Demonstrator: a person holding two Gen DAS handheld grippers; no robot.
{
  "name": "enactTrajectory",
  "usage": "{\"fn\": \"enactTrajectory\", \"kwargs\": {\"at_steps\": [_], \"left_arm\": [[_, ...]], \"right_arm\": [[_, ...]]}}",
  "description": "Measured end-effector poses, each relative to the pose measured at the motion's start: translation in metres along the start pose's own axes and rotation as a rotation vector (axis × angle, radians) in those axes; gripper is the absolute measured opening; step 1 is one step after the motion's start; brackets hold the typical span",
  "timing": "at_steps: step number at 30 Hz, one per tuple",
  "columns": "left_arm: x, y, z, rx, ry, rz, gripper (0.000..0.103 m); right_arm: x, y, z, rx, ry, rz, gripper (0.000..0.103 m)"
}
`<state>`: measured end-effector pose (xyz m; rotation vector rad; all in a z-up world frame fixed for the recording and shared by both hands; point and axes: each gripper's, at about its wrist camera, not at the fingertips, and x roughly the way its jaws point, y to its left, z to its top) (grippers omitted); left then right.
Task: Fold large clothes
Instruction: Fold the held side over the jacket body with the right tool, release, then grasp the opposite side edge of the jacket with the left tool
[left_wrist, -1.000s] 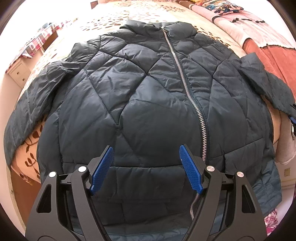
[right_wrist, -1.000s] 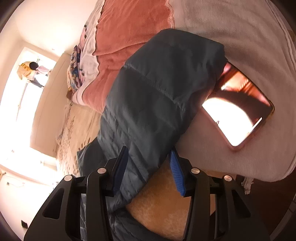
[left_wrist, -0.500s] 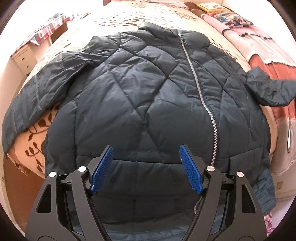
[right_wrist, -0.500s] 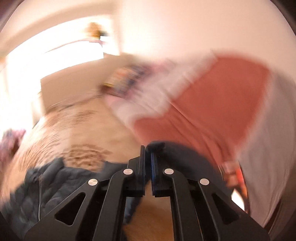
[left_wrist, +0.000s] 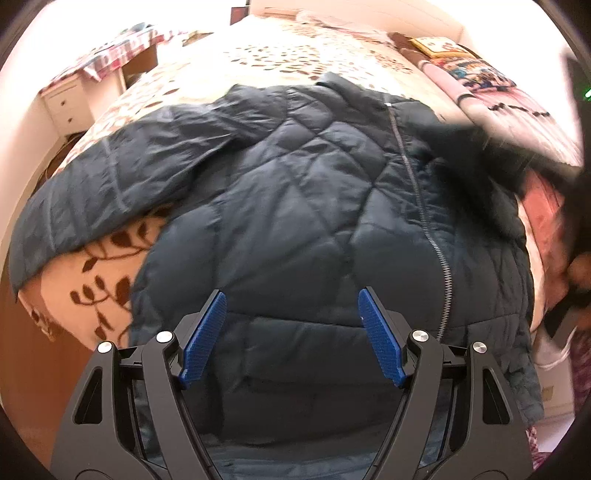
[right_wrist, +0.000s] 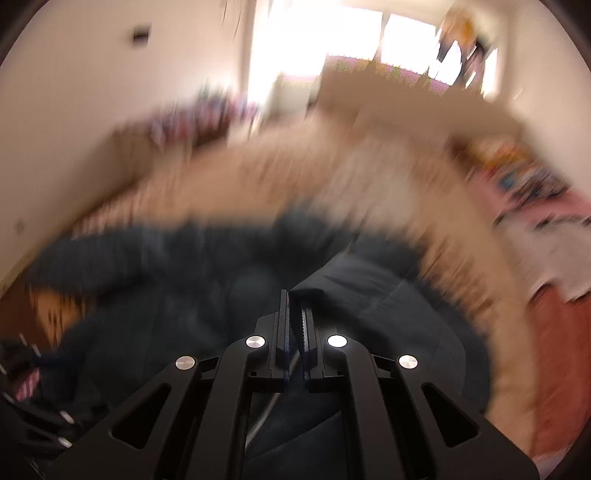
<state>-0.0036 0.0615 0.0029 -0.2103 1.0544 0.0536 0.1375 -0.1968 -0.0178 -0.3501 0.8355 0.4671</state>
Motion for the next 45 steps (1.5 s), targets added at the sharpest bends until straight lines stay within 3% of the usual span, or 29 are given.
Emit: {"fn": "enactTrajectory", "kwargs": {"at_steps": [3, 4, 5, 6, 7, 8, 13, 17, 25, 29, 34, 38, 45], "left_arm": [[0.002, 0.010, -0.001, -0.017, 0.001, 0.010, 0.073], [0.003, 0.012, -0.001, -0.019, 0.001, 0.011, 0.073], [0.004, 0.014, -0.001, -0.020, 0.003, 0.012, 0.073], [0.006, 0.015, 0.000, -0.021, 0.006, 0.013, 0.073], [0.008, 0.015, 0.001, -0.023, 0.010, 0.013, 0.073], [0.009, 0.014, 0.002, -0.024, 0.012, 0.011, 0.073], [0.006, 0.001, 0.006, 0.014, -0.003, 0.002, 0.073], [0.000, -0.020, 0.013, 0.085, -0.026, -0.018, 0.073], [-0.009, -0.091, 0.035, 0.250, -0.118, -0.082, 0.073], [-0.003, -0.138, 0.042, 0.378, -0.134, -0.071, 0.073], [0.001, -0.185, 0.035, 0.497, -0.141, -0.032, 0.073], [-0.002, -0.201, 0.023, 0.510, -0.149, -0.042, 0.073], [0.008, -0.216, 0.024, 0.503, -0.132, 0.052, 0.073]], "right_arm": [[0.030, -0.004, -0.025, 0.074, 0.128, 0.087, 0.006], [0.033, -0.008, -0.032, 0.108, 0.147, 0.123, 0.014], [0.031, -0.010, -0.039, 0.138, 0.160, 0.151, 0.024], [0.031, -0.014, -0.043, 0.173, 0.166, 0.182, 0.053], [0.026, -0.013, -0.044, 0.193, 0.157, 0.188, 0.065], [0.019, -0.017, -0.045, 0.218, 0.135, 0.192, 0.070], [-0.011, -0.042, -0.064, 0.378, 0.089, 0.298, 0.070], [-0.042, -0.067, -0.088, 0.490, 0.036, 0.296, 0.070], [-0.094, -0.086, -0.164, 0.600, -0.034, 0.001, 0.070], [-0.099, -0.085, -0.192, 0.613, -0.046, -0.070, 0.070], [-0.104, -0.100, -0.203, 0.668, -0.061, -0.043, 0.070], [-0.105, -0.104, -0.215, 0.683, -0.050, -0.003, 0.070], [-0.100, -0.103, -0.228, 0.656, -0.036, 0.077, 0.070]]}}
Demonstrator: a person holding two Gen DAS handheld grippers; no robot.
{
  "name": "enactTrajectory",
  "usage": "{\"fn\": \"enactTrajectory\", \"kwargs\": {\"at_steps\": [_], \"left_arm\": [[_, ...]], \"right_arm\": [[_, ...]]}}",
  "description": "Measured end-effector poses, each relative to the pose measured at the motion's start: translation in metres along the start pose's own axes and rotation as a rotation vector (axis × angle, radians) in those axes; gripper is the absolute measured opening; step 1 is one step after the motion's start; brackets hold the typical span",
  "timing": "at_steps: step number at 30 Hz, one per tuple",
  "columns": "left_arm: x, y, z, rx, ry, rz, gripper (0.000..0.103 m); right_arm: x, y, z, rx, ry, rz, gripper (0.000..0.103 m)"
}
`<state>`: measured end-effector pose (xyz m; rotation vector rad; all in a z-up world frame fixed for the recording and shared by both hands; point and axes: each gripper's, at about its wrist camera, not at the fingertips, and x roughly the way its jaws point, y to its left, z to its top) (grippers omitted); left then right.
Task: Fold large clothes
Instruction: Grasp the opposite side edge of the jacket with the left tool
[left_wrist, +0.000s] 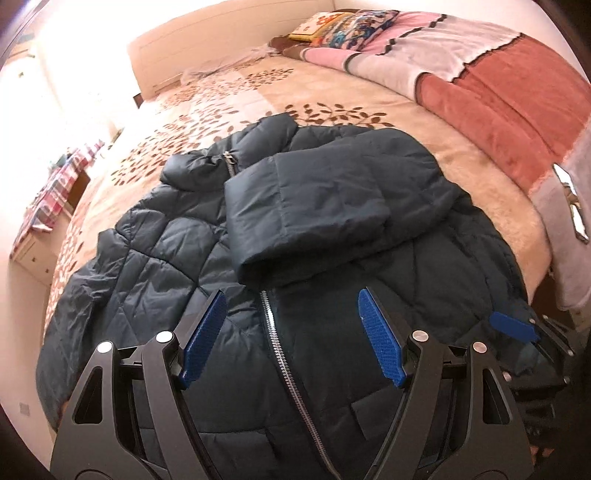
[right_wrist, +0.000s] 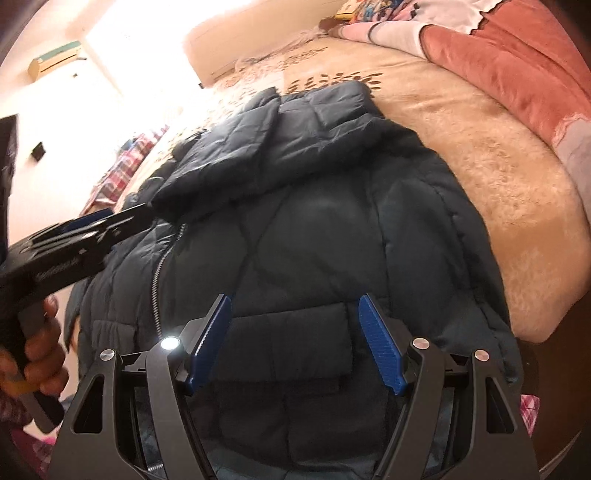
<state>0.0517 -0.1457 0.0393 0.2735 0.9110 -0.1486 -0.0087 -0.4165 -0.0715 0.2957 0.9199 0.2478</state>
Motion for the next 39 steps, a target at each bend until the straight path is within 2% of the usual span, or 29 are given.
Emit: {"fn": "enactTrajectory", "kwargs": {"at_steps": [5, 8, 11, 18, 21, 25, 30, 39], "left_arm": [[0.011, 0.005, 0.005, -0.052, 0.036, 0.039, 0.073], [0.011, 0.004, 0.006, -0.034, 0.031, 0.055, 0.073], [0.007, -0.002, 0.004, 0.026, 0.006, 0.101, 0.073], [0.006, -0.039, 0.011, 0.276, -0.092, 0.200, 0.073], [0.012, -0.052, 0.024, 0.302, -0.104, 0.195, 0.068], [0.026, -0.067, 0.036, 0.355, -0.102, 0.202, 0.068], [0.033, -0.074, 0.033, 0.403, -0.086, 0.207, 0.068], [0.044, -0.076, 0.036, 0.391, -0.092, 0.229, 0.068]], "right_arm": [[0.001, -0.007, -0.003, 0.016, 0.014, 0.051, 0.070], [0.002, -0.018, -0.001, 0.065, 0.011, 0.085, 0.070], [0.007, -0.026, 0.002, 0.107, 0.022, 0.109, 0.070], [0.013, -0.029, 0.006, 0.127, 0.036, 0.139, 0.071], [0.013, -0.029, 0.006, 0.127, 0.037, 0.152, 0.072], [0.010, -0.032, 0.005, 0.127, 0.034, 0.167, 0.071], [0.009, -0.034, 0.005, 0.132, 0.036, 0.171, 0.071], [0.012, -0.036, 0.007, 0.135, 0.049, 0.167, 0.071]]}}
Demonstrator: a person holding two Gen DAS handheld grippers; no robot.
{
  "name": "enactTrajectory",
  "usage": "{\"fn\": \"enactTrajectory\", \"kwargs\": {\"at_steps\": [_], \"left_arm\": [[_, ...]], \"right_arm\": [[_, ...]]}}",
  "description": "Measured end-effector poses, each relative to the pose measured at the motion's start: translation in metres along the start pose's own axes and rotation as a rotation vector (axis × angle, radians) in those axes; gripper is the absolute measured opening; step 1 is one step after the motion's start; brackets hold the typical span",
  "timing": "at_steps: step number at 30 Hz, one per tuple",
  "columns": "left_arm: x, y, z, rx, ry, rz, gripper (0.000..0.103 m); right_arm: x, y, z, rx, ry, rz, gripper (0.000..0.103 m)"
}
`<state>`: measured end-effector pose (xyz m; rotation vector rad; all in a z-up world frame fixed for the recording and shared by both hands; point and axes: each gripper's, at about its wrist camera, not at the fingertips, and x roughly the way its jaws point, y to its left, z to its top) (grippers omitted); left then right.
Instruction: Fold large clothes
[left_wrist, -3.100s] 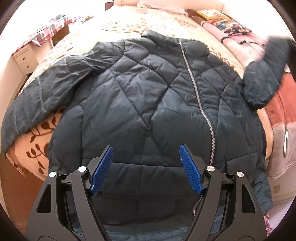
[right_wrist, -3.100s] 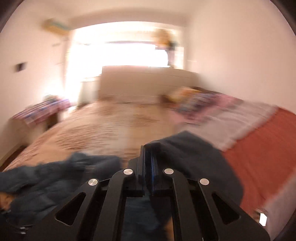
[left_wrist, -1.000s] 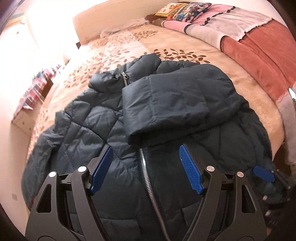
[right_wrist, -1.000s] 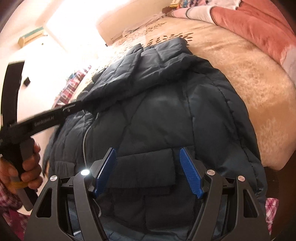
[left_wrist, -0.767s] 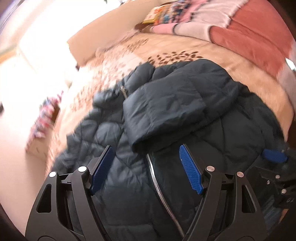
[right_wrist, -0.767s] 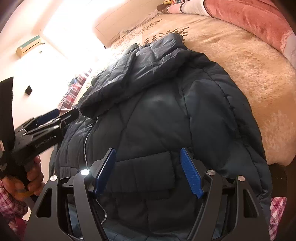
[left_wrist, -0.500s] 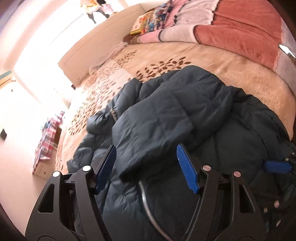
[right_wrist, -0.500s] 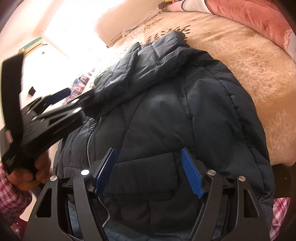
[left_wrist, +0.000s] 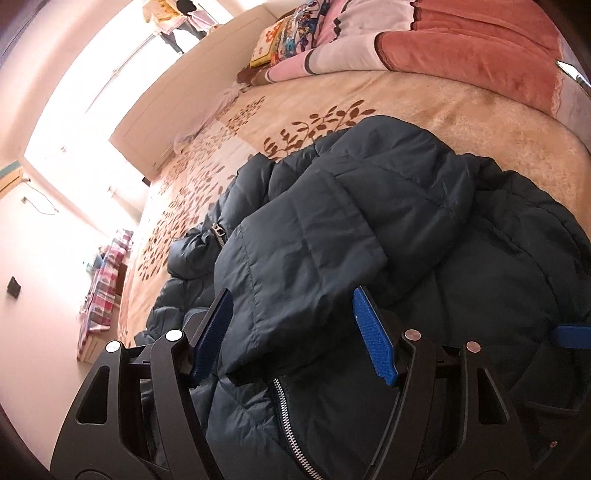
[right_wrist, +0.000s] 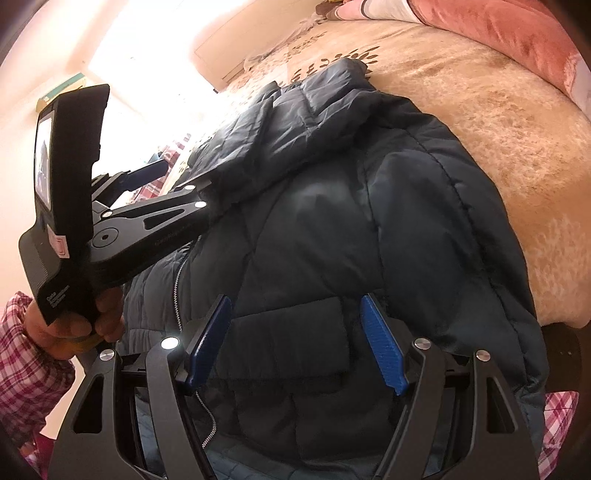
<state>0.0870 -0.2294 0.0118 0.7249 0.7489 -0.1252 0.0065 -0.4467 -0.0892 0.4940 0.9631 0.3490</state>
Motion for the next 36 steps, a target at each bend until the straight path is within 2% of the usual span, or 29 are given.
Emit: {"fn": "enactTrajectory", "kwargs": {"at_steps": [9, 11, 12, 13, 15, 22, 27, 31, 36], "left_arm": [[0.005, -0.004, 0.006, 0.036, -0.017, 0.005, 0.067], [0.006, -0.005, 0.008, 0.039, -0.020, 0.001, 0.056], [0.008, -0.006, 0.009, 0.045, -0.013, -0.011, 0.043], [0.010, -0.008, 0.010, 0.049, -0.002, -0.020, 0.024], [0.013, -0.008, 0.011, 0.035, 0.016, -0.039, 0.003], [0.001, 0.021, 0.013, -0.106, -0.023, -0.068, 0.002], [-0.013, 0.069, 0.006, -0.286, -0.042, -0.091, 0.001], [-0.016, 0.122, -0.015, -0.452, -0.034, -0.084, 0.001], [-0.005, 0.185, -0.063, -0.663, 0.015, -0.091, 0.001]], "right_arm": [[0.001, 0.002, -0.001, -0.013, -0.003, -0.019, 0.071], [0.001, 0.002, -0.001, -0.013, -0.003, -0.018, 0.071], [0.001, 0.002, -0.001, -0.013, -0.002, -0.018, 0.071], [0.001, 0.002, -0.001, -0.014, -0.001, -0.018, 0.071], [0.000, 0.002, -0.001, -0.015, 0.001, -0.016, 0.071], [0.000, 0.001, -0.002, -0.013, 0.001, -0.017, 0.071], [-0.001, 0.002, -0.002, -0.020, -0.003, -0.032, 0.071], [0.000, 0.006, -0.003, -0.035, 0.000, -0.053, 0.071], [0.003, 0.015, -0.004, -0.067, 0.009, -0.088, 0.071]]}}
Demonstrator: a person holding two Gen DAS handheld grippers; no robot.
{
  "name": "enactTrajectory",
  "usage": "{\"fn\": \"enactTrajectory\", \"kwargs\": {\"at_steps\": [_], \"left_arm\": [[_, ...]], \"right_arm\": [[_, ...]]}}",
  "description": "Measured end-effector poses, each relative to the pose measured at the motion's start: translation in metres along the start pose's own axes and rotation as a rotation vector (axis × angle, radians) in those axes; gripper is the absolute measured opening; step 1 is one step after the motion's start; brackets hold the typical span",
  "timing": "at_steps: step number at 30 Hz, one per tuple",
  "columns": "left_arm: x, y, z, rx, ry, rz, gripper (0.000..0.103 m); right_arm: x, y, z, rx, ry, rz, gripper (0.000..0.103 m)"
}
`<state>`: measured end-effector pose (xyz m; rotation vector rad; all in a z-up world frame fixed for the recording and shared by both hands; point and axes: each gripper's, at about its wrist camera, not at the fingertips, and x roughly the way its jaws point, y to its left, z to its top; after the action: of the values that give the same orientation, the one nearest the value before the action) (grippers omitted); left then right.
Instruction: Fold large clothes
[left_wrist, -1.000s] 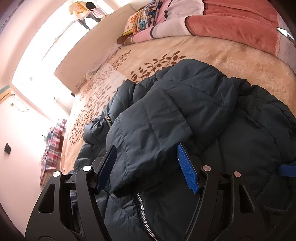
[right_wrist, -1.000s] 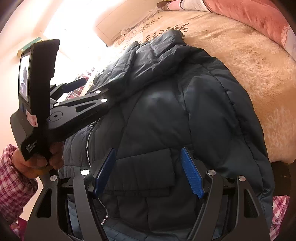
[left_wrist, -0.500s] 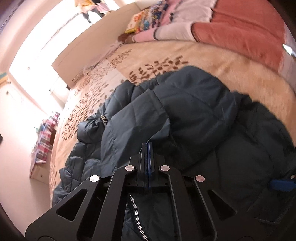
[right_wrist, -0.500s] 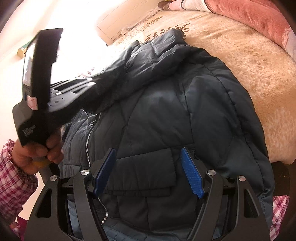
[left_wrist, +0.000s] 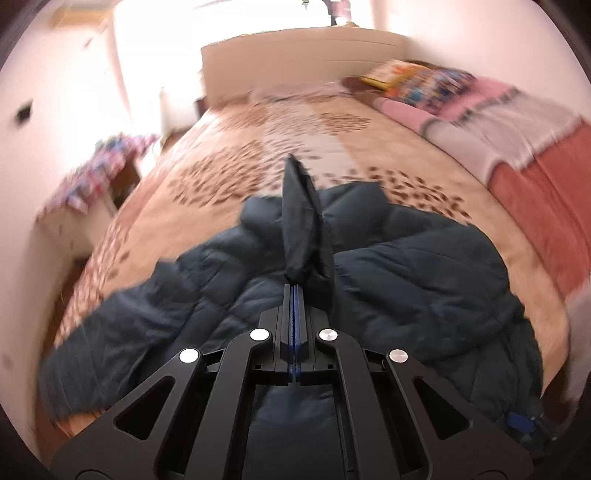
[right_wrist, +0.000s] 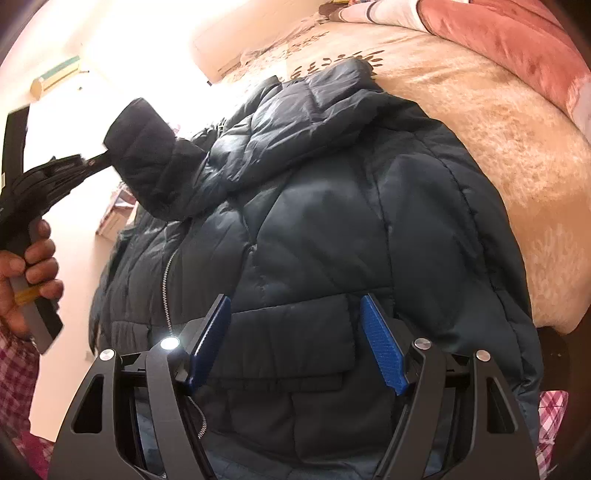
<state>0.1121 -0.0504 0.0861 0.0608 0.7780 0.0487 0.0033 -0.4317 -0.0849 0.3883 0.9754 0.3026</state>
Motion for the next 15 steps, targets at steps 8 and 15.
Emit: {"fn": "enactTrajectory", "kwargs": {"at_steps": [8, 15], "left_arm": [[0.052, 0.095, -0.039, -0.262, 0.141, 0.001, 0.000], [0.079, 0.123, -0.070, -0.400, 0.227, -0.049, 0.000]], "right_arm": [[0.009, 0.018, -0.001, -0.068, 0.023, -0.073, 0.072], [0.011, 0.025, 0.001, -0.094, 0.033, -0.121, 0.071]]}}
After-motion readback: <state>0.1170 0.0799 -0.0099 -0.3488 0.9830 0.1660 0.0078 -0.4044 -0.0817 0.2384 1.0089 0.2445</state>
